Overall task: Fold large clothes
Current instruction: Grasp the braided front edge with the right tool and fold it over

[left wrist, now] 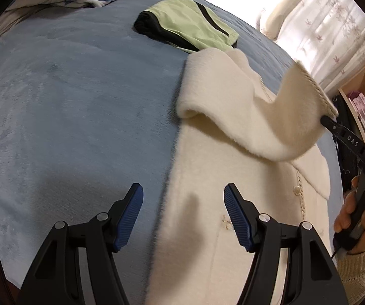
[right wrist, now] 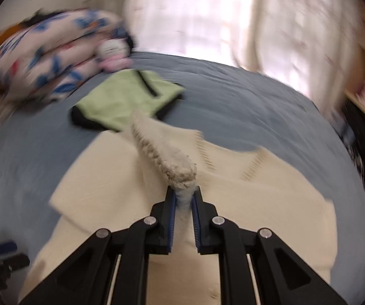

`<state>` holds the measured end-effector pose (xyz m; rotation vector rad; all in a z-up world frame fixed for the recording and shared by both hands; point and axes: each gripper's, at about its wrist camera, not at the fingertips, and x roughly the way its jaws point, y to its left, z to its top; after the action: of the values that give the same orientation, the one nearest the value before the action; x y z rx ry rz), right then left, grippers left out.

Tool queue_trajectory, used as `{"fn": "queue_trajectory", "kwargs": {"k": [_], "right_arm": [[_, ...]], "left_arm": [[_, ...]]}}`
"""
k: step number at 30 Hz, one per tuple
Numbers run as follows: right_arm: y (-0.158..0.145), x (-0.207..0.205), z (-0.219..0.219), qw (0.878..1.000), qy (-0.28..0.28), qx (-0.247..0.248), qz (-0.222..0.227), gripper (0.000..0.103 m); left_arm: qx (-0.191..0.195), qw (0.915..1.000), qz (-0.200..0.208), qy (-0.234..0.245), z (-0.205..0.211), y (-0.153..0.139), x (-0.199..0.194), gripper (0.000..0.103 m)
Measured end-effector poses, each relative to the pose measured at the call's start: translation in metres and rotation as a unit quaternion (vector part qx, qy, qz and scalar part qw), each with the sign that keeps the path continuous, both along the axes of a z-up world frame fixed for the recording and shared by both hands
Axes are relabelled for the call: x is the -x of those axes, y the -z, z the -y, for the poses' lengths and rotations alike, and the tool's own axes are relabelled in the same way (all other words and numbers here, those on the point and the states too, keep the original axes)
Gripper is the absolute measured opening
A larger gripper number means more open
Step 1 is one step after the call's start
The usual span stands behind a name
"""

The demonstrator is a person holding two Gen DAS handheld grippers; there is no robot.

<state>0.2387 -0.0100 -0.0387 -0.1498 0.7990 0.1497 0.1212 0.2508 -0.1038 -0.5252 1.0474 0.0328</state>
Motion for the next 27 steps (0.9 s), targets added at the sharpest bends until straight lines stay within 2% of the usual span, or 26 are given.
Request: {"fn": "queue_trajectory", "kwargs": {"k": [3, 8, 12, 16, 18, 20, 23, 27], "right_arm": [[0.013, -0.005, 0.039, 0.998, 0.048, -0.026, -0.031, 0.012], [0.056, -0.005, 0.085, 0.987, 0.095, -0.079, -0.107, 0.012], [0.083, -0.003, 0.094, 0.98, 0.1, -0.093, -0.147, 0.013], [0.089, -0.001, 0.098, 0.977, 0.091, -0.109, -0.161, 0.019], [0.086, 0.001, 0.101, 0.976, 0.079, -0.123, -0.163, 0.028], [0.082, 0.005, 0.105, 0.977, 0.066, -0.131, -0.157, 0.049], [0.073, 0.009, 0.117, 0.976, 0.048, -0.156, -0.142, 0.063], [0.068, 0.001, 0.137, 0.971, 0.043, -0.192, -0.139, 0.064]], "left_arm": [[-0.004, 0.9999, 0.0, 0.01, 0.01, -0.002, -0.003, 0.065], [-0.012, 0.9996, -0.004, 0.027, 0.028, -0.005, -0.007, 0.064], [-0.018, 0.999, -0.008, 0.04, 0.04, -0.006, -0.01, 0.065], [-0.024, 0.9983, -0.012, 0.051, 0.049, -0.006, -0.011, 0.065], [-0.027, 0.998, -0.015, 0.055, 0.052, -0.006, -0.012, 0.065], [-0.028, 0.9977, -0.017, 0.059, 0.055, -0.005, -0.015, 0.065], [-0.031, 0.9971, -0.02, 0.066, 0.063, -0.003, -0.018, 0.065], [-0.039, 0.9964, -0.024, 0.071, 0.069, -0.003, -0.023, 0.065]]}}
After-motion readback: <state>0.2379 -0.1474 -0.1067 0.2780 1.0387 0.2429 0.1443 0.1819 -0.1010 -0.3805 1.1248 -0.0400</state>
